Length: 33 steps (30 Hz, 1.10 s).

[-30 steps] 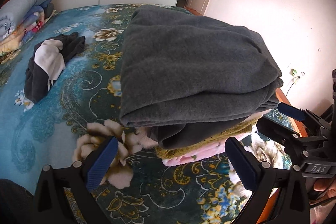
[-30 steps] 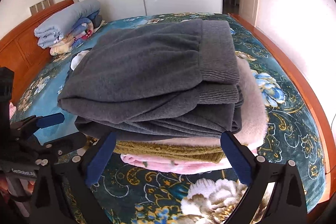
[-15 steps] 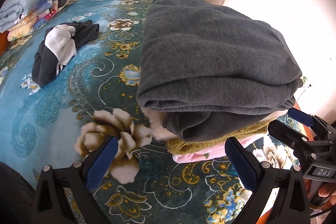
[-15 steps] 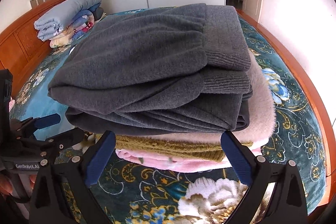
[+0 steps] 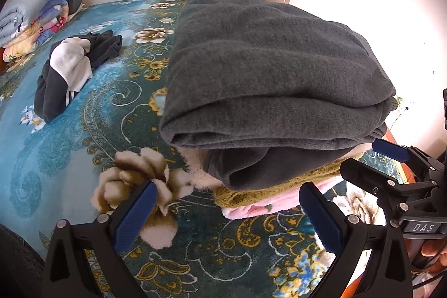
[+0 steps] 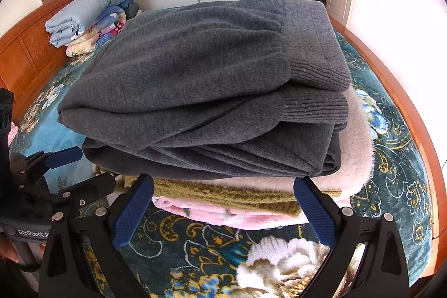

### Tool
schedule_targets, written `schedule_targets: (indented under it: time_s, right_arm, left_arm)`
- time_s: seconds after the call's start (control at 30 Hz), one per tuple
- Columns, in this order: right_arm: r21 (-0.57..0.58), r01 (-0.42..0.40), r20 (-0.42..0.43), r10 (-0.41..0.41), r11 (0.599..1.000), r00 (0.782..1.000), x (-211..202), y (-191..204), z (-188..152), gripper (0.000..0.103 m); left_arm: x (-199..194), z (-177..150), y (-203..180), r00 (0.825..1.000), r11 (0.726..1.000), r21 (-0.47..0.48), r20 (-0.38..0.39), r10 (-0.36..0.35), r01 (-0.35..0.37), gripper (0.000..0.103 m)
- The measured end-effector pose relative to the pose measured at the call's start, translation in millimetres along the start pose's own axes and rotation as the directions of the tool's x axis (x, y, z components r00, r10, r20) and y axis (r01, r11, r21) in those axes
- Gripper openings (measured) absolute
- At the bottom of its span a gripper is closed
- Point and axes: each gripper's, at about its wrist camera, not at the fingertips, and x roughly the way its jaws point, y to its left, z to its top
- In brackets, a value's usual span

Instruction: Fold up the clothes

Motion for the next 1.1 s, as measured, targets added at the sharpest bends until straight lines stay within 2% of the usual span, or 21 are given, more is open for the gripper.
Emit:
schedule_targets:
  time_s: [0.5, 0.73, 1.1]
  right_arm:
    - [-0.007, 0.015, -0.045, -0.015, 1.0, 0.999, 6.9, 1.1, 5.1, 0.1]
    - [-0.01, 0.026, -0.066, -0.026, 1.0, 0.997, 8.3, 3.1, 6.0, 0.1]
    - [-0.014, 0.052, -0.091, -0.053, 0.999, 0.994, 8.6, 7.6, 8.6, 0.1]
  left_arm:
    - [11.5, 0.1, 7.0, 0.999, 1.0, -0.018, -0.046, -0.025, 0.024, 0.103]
    - [9.5, -0.2, 6.4, 0.997, 0.998, 0.001, -0.05, -0.063, 0.063, 0.103]
    - [6.9, -1.3, 0.1, 0.996, 0.996, 0.036, -0.045, -0.08, 0.082, 0.103]
